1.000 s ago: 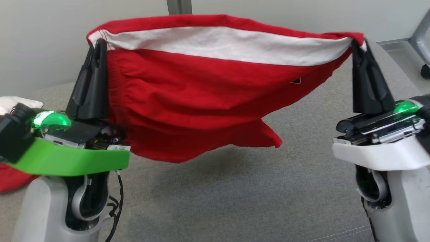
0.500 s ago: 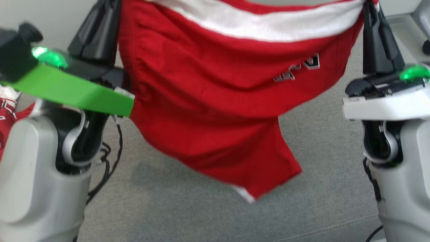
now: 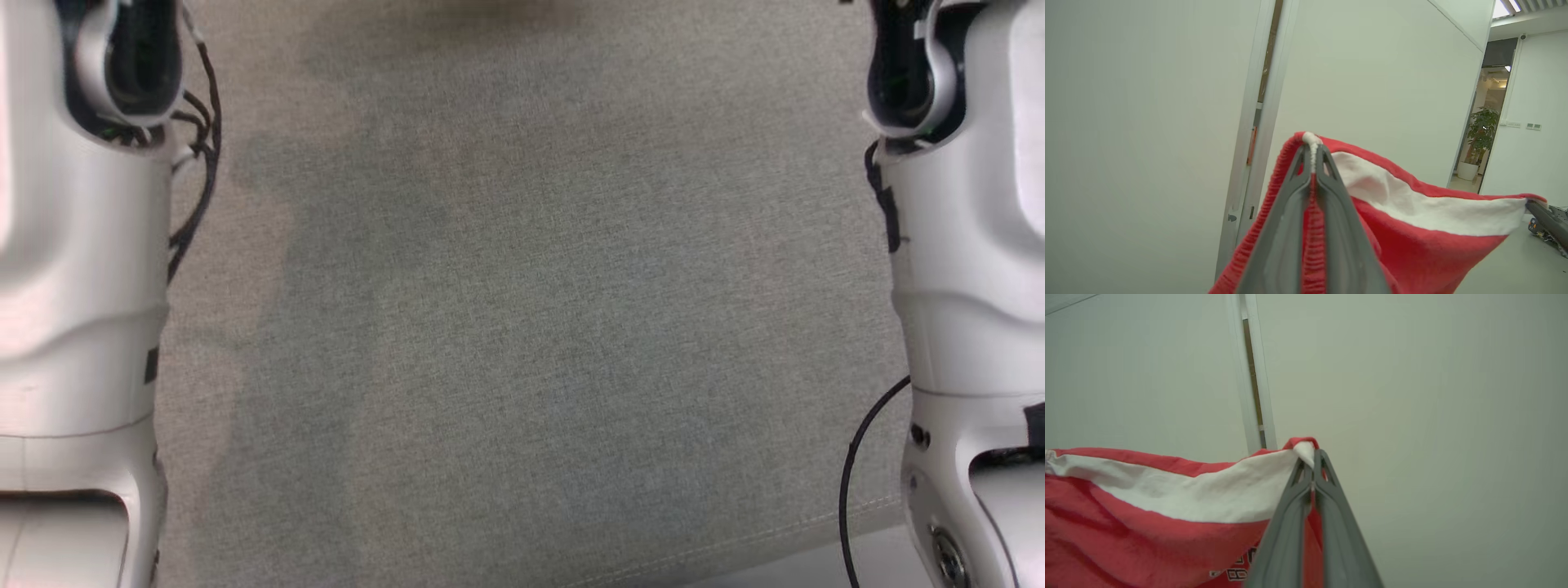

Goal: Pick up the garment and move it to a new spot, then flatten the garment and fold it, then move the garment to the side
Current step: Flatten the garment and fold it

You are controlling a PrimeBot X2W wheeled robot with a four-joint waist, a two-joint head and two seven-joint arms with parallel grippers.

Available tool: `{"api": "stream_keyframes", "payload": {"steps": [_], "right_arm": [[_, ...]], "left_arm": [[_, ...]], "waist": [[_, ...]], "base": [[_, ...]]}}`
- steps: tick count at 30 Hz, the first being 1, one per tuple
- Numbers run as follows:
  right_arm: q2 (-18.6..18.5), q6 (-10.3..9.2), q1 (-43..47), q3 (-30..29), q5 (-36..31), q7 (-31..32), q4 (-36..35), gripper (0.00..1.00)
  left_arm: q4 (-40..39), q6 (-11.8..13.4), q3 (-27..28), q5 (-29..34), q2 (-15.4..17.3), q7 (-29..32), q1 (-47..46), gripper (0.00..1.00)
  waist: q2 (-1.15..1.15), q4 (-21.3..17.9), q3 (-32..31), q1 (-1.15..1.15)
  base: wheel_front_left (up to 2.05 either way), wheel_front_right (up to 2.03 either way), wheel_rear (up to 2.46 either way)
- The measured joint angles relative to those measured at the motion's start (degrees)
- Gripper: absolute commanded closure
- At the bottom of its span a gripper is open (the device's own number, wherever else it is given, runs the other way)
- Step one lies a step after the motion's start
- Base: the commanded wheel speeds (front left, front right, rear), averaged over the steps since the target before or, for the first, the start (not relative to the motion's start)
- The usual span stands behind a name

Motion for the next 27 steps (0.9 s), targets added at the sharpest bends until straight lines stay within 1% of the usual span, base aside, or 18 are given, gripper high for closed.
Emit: {"api": "stream_keyframes", "payload": {"steps": [4, 7, 11, 14, 17, 20, 24, 27], "right_arm": [[0.7, 0.01, 6.7, 1.3, -0.3, 0.0, 1.9, 1.0], [0.9, 0.0, 12.5, 0.9, 0.8, 0.0, 2.2, 1.0], [1.0, 0.0, 19.0, -0.3, 3.5, 0.0, 0.0, 1.0], [1.0, 0.0, 24.3, -0.5, 5.6, 0.0, -2.7, 1.0], [1.0, 0.0, 28.9, -1.2, 7.1, 0.0, -5.6, 1.0], [1.0, 0.0, 33.5, -1.9, 7.3, 0.0, -8.9, 1.0], [1.0, 0.01, 39.6, -2.1, 7.0, 0.0, -13.7, 1.0], [1.0, 0.0, 44.4, -2.1, 6.8, 0.0, -16.5, 1.0]], "left_arm": [[4.8, -0.9, -2.3, -0.7, -1.1, -6.1, 7.0, 1.0], [6.2, -1.0, -4.5, -2.3, -1.7, -9.1, 13.2, 1.0], [4.9, -1.2, -8.3, -3.1, -0.5, -10.7, 20.5, 1.0], [1.8, -1.2, -8.7, -3.9, 1.0, -11.2, 25.6, 1.0], [-3.4, -1.2, -6.9, -3.7, 0.9, -11.3, 30.6, 1.0], [-8.3, -1.2, -6.4, -2.1, 0.3, -11.4, 36.0, 1.0], [-14.5, -1.2, -4.8, -1.4, -1.6, -11.4, 43.5, 1.0], [-17.5, -1.2, -5.0, -0.5, -1.7, -11.4, 48.8, 1.0]], "waist": [[0.0, 0.2, 3.6, 0.0], [0.0, 0.7, 5.2, 0.0], [0.0, 1.6, 5.5, 0.0], [0.0, 1.9, 4.4, 0.0], [0.0, 2.0, 2.7, 0.0], [0.0, 1.9, 0.6, 0.0], [0.0, 1.8, -2.6, 0.0], [0.0, 1.6, -5.1, -0.01]], "base": [[0.0, 0.0, 0.0], [0.0, 0.0, 0.0], [0.0, 0.0, 0.0], [0.0, 0.0, 0.0], [0.0, 0.0, 0.0], [0.0, 0.0, 0.0], [0.0, 0.0, 0.0], [0.0, 0.0, 0.0]]}}
